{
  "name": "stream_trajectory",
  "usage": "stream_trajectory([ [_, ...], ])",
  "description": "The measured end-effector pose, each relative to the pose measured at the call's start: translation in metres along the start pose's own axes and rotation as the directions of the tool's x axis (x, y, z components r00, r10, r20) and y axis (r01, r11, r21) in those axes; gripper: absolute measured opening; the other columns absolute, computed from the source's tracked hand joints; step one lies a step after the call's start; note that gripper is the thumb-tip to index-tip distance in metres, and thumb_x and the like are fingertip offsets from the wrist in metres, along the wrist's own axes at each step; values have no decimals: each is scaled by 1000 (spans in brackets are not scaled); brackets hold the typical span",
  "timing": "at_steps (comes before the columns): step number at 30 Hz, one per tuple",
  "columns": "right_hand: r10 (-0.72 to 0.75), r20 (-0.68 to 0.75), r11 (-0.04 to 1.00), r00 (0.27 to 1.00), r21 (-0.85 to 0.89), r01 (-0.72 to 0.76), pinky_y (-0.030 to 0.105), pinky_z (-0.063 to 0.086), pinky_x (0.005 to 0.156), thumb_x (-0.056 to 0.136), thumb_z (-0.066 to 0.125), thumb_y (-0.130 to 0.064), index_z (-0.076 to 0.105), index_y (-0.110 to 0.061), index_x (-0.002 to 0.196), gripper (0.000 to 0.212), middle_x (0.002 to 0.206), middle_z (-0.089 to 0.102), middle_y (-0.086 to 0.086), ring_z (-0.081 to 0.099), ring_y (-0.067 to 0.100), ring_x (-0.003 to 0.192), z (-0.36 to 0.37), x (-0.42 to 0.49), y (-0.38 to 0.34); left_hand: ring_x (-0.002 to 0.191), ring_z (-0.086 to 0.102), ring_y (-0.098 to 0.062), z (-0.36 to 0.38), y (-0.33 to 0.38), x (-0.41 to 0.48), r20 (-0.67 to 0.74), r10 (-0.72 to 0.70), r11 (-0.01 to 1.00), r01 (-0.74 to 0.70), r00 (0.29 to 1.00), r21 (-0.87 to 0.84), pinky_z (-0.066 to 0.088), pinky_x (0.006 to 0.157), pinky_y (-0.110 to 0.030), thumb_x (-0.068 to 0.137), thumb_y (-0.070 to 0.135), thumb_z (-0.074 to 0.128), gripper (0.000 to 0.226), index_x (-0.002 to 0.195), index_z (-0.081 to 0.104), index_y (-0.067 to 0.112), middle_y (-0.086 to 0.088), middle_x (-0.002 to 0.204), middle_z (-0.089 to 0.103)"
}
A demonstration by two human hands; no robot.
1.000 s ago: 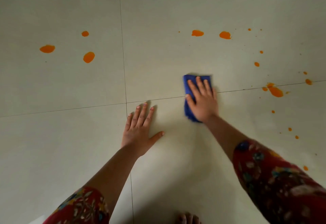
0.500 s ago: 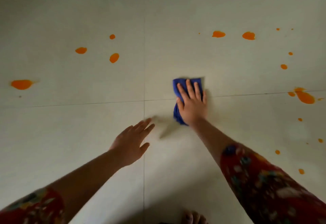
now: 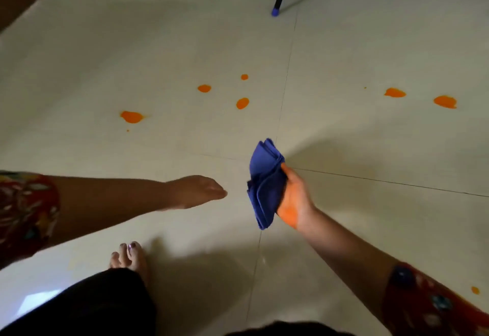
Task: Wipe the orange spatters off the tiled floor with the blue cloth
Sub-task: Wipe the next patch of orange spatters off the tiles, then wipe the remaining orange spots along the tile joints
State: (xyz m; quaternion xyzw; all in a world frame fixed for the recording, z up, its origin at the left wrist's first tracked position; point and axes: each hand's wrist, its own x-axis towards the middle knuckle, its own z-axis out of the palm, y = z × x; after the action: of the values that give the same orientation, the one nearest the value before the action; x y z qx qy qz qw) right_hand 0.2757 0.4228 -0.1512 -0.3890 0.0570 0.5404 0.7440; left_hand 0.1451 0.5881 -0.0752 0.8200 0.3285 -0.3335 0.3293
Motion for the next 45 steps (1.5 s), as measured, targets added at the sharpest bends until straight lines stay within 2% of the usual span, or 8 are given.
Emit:
stream_trajectory([
  [5, 87, 91, 995, 992, 46, -91, 42, 46, 102, 97, 40, -39, 51, -4, 137, 54, 120, 63, 16, 60, 32, 108, 37, -14, -30, 90, 71, -20, -6, 38, 3, -178, 139, 684, -225, 974, -694, 53, 87, -35, 92, 46, 53, 39, 106, 69, 13, -2, 99, 73],
  [11, 161, -38, 986, 986, -41, -162, 35, 51, 78, 92, 43, -21, 70, -5, 98, 32, 89, 71, 13, 70, 25, 80, 54, 4, -39, 84, 69, -21, -12, 52, 21, -167, 139, 568, -217, 976, -794, 59, 76, -32, 88, 40, 63, 37, 105, 68, 8, -10, 99, 71],
  [17, 64, -141, 987, 988, -135, -83, 43, 49, 96, 100, 37, -25, 61, -13, 128, 39, 124, 66, 16, 61, 33, 117, 88, 40, -28, 63, 66, -13, -34, 29, 46, -243, 27, 307, -240, 970, -921, 50, 50, -20, 87, 40, 65, 42, 99, 66, 0, -9, 85, 66],
  [23, -12, -113, 984, 994, -180, -9, 50, 48, 100, 102, 31, -23, 55, -18, 135, 41, 129, 63, 15, 60, 35, 119, 124, 72, -21, 80, 71, -16, -66, 4, 59, -272, -33, 164, -264, 962, -951, 55, 63, -27, 84, 41, 68, 35, 94, 63, 7, 3, 84, 73],
  [30, -8, -72, 992, 997, -123, -1, 35, 56, 87, 102, 29, -19, 56, -9, 130, 40, 115, 70, 12, 67, 26, 108, 166, 106, -20, 84, 66, -15, -112, -52, 76, -274, 13, 224, -270, 962, -936, 48, 67, -29, 90, 21, 57, 18, 98, 69, 12, 4, 87, 73],
  [35, 15, -301, 995, 953, -93, -45, 27, 56, 78, 101, 28, -11, 58, -8, 127, 39, 106, 72, 6, 69, 18, 96, 152, 109, -17, 69, 67, -8, -122, -78, 78, -186, 44, 96, -189, 982, -977, 47, 70, -26, 90, 17, 46, 34, 66, 71, 21, 6, 73, 70],
  [42, 193, -339, 846, 921, -418, -332, 31, 47, 65, 92, 38, -20, 61, -14, 82, 25, 71, 62, -1, 60, 15, 67, 146, 86, -9, 53, 49, -8, -116, -103, 62, -145, 167, 455, -207, 975, -866, 39, 46, -17, 81, -8, 32, 51, 102, 52, 34, 3, 60, 52],
  [45, 51, -104, 627, 993, -771, -113, 29, 49, 84, 82, 58, -28, 64, -31, 113, 32, 94, 68, -5, 65, 11, 89, 143, 97, -6, 54, 42, -11, -117, -110, 55, -210, 212, 539, -293, 954, -789, 35, 47, -20, 69, -9, 38, 28, 76, 45, 18, 5, 60, 46],
])
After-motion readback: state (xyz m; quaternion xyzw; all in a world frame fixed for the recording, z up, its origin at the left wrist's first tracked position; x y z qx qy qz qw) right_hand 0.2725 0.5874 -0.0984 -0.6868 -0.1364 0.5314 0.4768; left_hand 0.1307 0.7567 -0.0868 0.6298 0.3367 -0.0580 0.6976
